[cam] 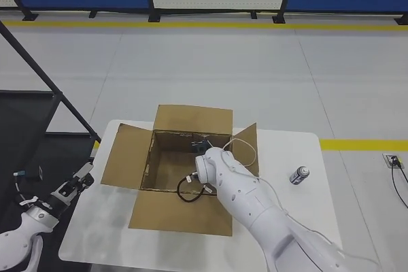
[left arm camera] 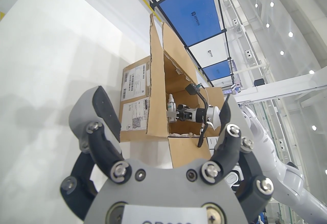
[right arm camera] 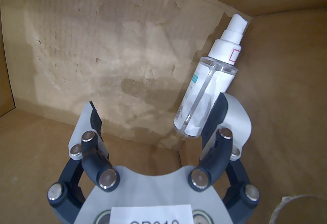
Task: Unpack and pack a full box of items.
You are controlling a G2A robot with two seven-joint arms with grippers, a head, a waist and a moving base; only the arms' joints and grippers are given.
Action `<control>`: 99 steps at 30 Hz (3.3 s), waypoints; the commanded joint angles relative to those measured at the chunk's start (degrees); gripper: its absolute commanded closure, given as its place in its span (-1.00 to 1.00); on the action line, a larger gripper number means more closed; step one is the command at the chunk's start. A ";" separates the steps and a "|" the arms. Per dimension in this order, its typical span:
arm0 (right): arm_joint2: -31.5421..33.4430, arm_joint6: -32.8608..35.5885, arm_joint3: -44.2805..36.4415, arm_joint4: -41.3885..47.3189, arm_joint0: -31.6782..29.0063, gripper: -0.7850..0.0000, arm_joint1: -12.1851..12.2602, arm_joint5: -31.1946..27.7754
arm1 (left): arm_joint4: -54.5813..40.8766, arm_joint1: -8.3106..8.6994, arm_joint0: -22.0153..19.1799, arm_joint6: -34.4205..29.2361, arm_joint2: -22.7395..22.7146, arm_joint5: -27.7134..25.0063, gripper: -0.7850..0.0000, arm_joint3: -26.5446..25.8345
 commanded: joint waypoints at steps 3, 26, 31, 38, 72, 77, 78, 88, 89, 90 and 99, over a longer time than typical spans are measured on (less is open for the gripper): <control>-0.03 -0.63 1.63 -0.06 0.32 -1.00 -0.72 1.46 | 0.02 0.08 0.14 0.17 -0.01 -0.16 -1.00 -0.05; 2.46 -6.11 7.92 3.53 1.13 -1.00 -2.23 -6.60 | -0.10 0.64 0.17 0.04 -0.39 -0.58 -1.00 0.28; 2.41 -6.15 8.37 2.82 1.14 -1.00 -2.31 -6.48 | -0.20 0.72 0.05 0.24 -0.28 -0.74 -1.00 0.38; 3.13 -6.75 9.65 3.19 1.41 -0.31 -1.87 -9.77 | -0.10 0.82 -0.10 0.70 0.02 -0.62 -1.00 0.48; 5.60 -10.73 9.19 3.50 1.37 1.00 0.79 -22.36 | 1.13 1.17 -1.19 2.40 1.88 0.23 -1.00 0.66; 6.23 -13.54 7.25 3.64 1.37 1.00 1.74 -29.60 | 1.13 1.22 -1.45 2.33 2.20 0.38 -1.00 0.38; 6.33 -14.55 6.65 3.53 1.21 1.00 1.96 -30.84 | 1.13 1.23 -1.51 2.36 2.27 0.47 -1.00 0.32; 7.26 -25.36 -5.57 -2.25 -3.13 1.00 5.63 -38.43 | 1.83 1.29 -2.15 2.29 3.46 0.81 -1.00 -0.49; 7.63 -26.44 -7.66 -3.34 -3.93 1.00 6.26 -38.42 | 1.88 1.29 -2.17 2.35 3.59 0.80 -1.00 -0.54; 8.10 -27.24 -9.94 -4.43 -4.91 1.00 6.94 -38.23 | 1.94 1.29 -2.18 2.39 3.68 0.81 -1.00 -0.59; 18.32 -25.57 -44.56 -14.24 -21.75 1.00 14.34 -38.29 | 2.13 1.34 -2.22 2.71 4.16 1.03 -1.00 -1.05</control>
